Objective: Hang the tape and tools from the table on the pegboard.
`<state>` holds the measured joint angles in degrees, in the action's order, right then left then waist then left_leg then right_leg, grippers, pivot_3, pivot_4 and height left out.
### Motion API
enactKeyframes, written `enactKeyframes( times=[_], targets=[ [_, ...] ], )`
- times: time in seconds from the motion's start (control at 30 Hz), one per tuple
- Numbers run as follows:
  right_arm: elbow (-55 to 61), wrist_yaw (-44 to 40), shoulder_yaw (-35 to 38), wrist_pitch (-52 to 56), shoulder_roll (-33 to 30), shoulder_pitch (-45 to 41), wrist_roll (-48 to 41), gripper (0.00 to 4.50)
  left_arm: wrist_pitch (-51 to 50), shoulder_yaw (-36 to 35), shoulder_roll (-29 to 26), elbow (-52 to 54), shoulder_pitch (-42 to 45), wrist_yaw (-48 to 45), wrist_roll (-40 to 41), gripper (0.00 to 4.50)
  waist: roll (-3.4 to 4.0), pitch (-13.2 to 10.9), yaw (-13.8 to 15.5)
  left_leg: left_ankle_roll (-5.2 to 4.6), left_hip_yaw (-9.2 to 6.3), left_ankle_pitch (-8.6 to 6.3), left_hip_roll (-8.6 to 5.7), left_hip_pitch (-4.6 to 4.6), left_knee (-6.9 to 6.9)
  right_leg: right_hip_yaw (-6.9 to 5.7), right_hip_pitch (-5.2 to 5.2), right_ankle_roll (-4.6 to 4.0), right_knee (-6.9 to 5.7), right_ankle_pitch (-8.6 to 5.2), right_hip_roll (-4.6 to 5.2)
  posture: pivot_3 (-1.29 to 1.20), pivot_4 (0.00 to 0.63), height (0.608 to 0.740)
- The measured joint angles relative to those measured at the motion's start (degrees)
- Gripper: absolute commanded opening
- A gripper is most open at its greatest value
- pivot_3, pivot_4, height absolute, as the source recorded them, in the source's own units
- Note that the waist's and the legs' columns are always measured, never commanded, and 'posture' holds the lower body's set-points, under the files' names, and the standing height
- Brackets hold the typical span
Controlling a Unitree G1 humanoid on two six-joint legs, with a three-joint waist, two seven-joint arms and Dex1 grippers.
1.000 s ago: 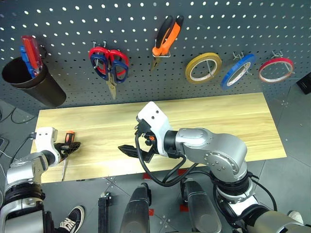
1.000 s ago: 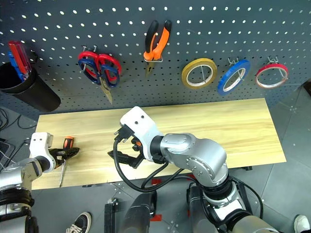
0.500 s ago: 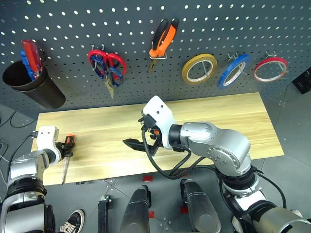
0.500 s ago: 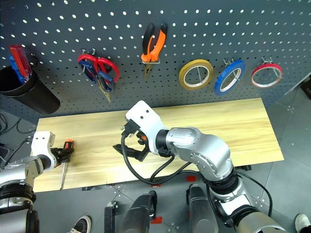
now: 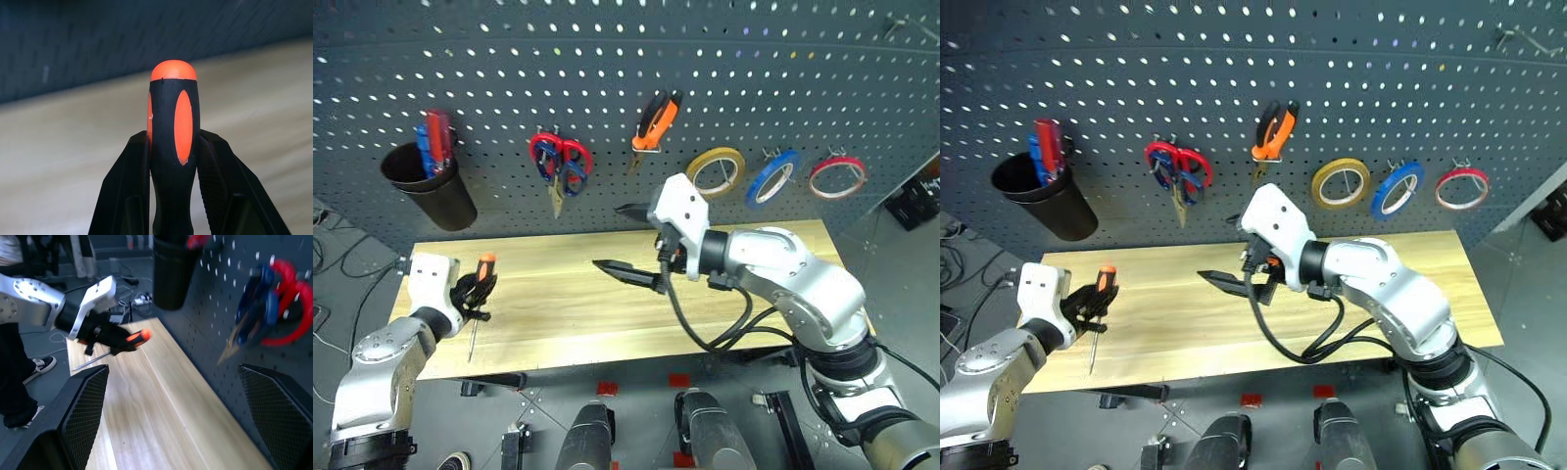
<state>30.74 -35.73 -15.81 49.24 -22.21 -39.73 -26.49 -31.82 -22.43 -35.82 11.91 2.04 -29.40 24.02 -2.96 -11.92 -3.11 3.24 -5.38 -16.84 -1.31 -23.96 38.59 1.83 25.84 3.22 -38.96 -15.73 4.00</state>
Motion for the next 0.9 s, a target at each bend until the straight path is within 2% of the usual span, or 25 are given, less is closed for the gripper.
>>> enactKeyframes(
  times=[0.1,0.2,0.43,0.6,0.9],
  targets=[
    [0.7,-2.64,1.9,0.0,-1.66,0.02,-2.32,4.5,-4.14,-1.2,-2.07,5.7,5.8,0.04,4.93,1.0,-0.05,1.55,0.51,-0.01,-0.09,-0.01,-0.02,0.08,0.07,-0.08,-0.17,0.0,0.01,0.0,-0.14,0.02,0.025,0.74],
    [0.68,-5.02,4.02,0.04,-3.47,-0.02,-4.5,4.5,-7.95,-5.59,-6.25,6.5,14.54,0.83,9.84,1.0,-0.02,3.28,0.57,-0.05,-0.06,-0.04,-0.07,0.21,0.11,-0.01,-0.32,0.0,0.06,0.0,-0.52,0.02,0.008,0.74],
    [-0.12,-6.67,6.04,-0.3,-3.84,-1.67,-6.81,4.5,-9.12,-7.18,-11.73,-2.54,33.33,1.22,13.01,1.0,0.05,5.98,-0.11,-0.05,-0.05,-0.06,-0.14,0.66,0.07,0.11,-0.72,0.0,0.06,0.0,-0.68,0.01,0.0,0.74],
    [-1.57,-6.39,5.75,-1.59,-3.54,-1.65,-6.16,4.5,-3.85,-5.98,-14.24,-10.67,39.35,0.94,9.43,1.0,0.06,7.04,-0.17,-0.06,0.2,-0.07,-0.17,1.06,-0.19,0.38,-0.88,-0.01,0.06,-0.01,-0.7,0.0,0.0,0.74],
    [-4.4,-6.42,3.37,-5.34,-1.4,-1.97,-3.72,4.5,13.32,-1.38,-12.85,-29.69,43.12,-0.94,-0.54,1.0,-0.01,8.38,-0.2,-0.05,0.25,-0.07,-0.18,1.11,-0.19,0.44,-0.86,-0.02,0.02,-0.01,-0.71,0.01,0.0,0.74]
  ],
)
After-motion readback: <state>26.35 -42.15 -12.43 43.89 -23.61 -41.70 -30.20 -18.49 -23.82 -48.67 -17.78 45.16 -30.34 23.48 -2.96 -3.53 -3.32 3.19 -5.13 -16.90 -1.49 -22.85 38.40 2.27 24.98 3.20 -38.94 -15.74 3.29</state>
